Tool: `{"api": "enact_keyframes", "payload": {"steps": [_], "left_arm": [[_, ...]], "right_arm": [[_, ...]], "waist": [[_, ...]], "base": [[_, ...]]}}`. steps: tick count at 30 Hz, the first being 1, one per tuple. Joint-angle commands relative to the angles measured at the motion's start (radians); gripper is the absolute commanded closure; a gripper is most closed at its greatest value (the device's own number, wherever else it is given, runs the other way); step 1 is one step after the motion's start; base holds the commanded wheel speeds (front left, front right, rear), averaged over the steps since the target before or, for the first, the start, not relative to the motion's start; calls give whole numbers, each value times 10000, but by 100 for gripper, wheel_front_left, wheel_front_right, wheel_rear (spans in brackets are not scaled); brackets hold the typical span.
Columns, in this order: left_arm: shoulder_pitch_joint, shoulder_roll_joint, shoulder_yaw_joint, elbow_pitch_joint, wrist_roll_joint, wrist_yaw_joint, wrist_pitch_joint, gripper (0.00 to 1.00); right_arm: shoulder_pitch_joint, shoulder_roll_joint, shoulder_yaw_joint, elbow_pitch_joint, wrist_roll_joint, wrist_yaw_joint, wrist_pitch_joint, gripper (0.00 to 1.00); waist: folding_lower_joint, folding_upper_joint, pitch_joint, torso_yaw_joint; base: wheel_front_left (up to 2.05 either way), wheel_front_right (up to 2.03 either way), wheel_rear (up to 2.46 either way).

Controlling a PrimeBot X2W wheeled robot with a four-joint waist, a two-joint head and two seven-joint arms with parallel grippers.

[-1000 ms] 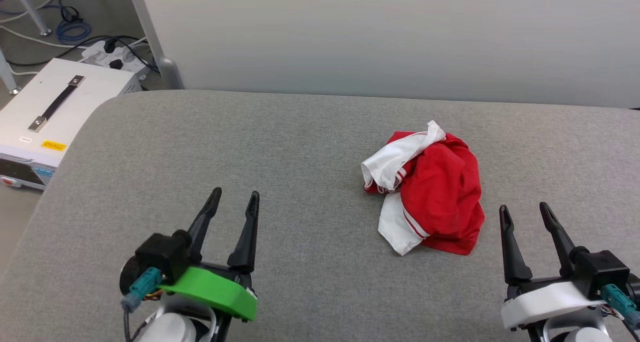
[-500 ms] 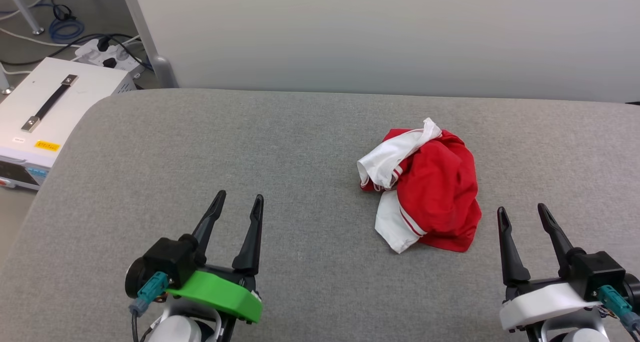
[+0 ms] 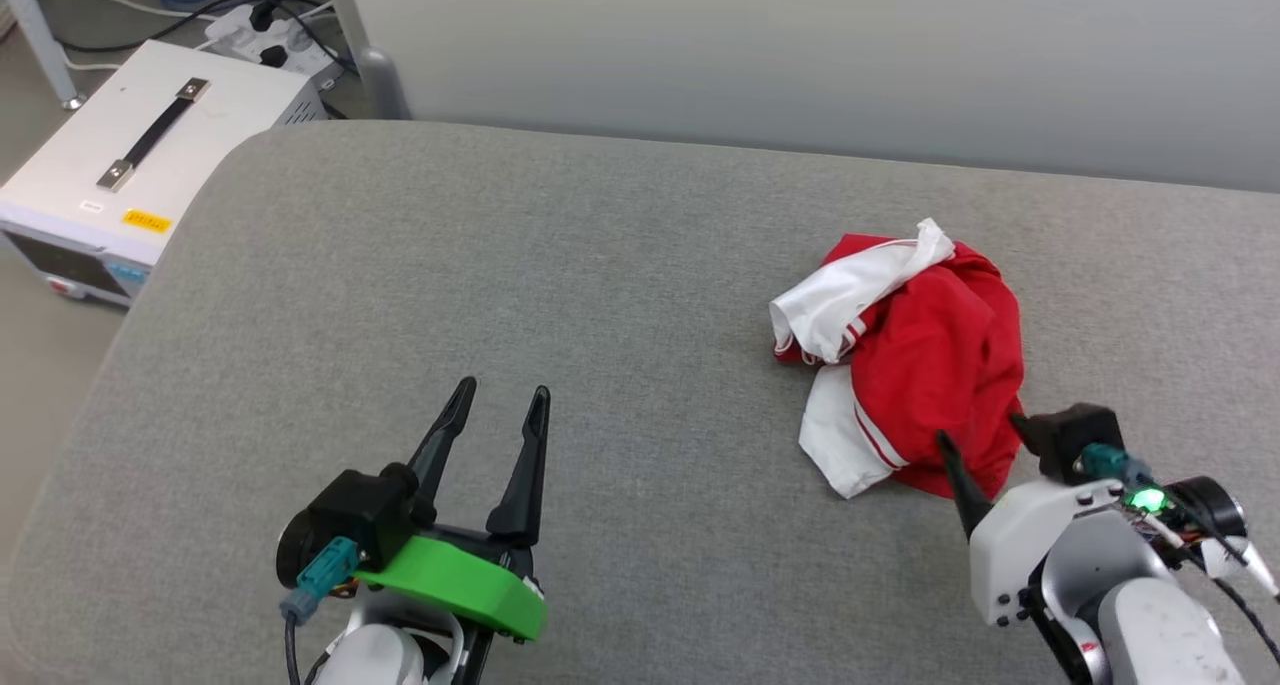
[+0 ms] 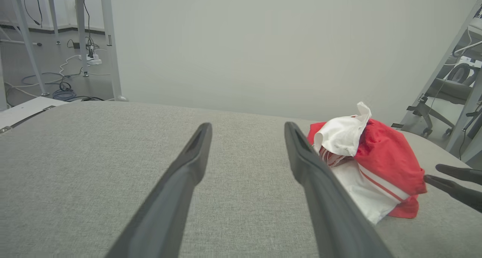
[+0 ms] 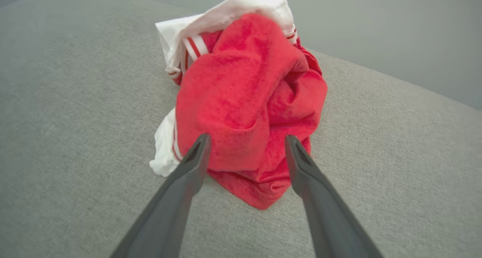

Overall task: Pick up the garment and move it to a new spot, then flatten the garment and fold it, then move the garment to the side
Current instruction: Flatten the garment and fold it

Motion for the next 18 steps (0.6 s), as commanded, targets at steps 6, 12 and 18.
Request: {"api": "enact_keyframes", "payload": {"steps": [6,12,18], "left_arm": [[-324,-240,168,68,180,-138,-59,0],[-425,-358,202,143,210,-173,-59,0],[-420,-406,235,235,237,-186,-59,0]], "right_arm": [[-870,-514,20,539,302,-7,1471,0],[-1048,-787,138,1094,792,-7,2322,100],[-1395,-44,432,730,2113,-7,1666,100]], "waist": [[0,0,611,1028],[0,0,801,1572],[0,0,718,1807]], "base": [[0,0,0],[0,0,0],[0,0,0]]}}
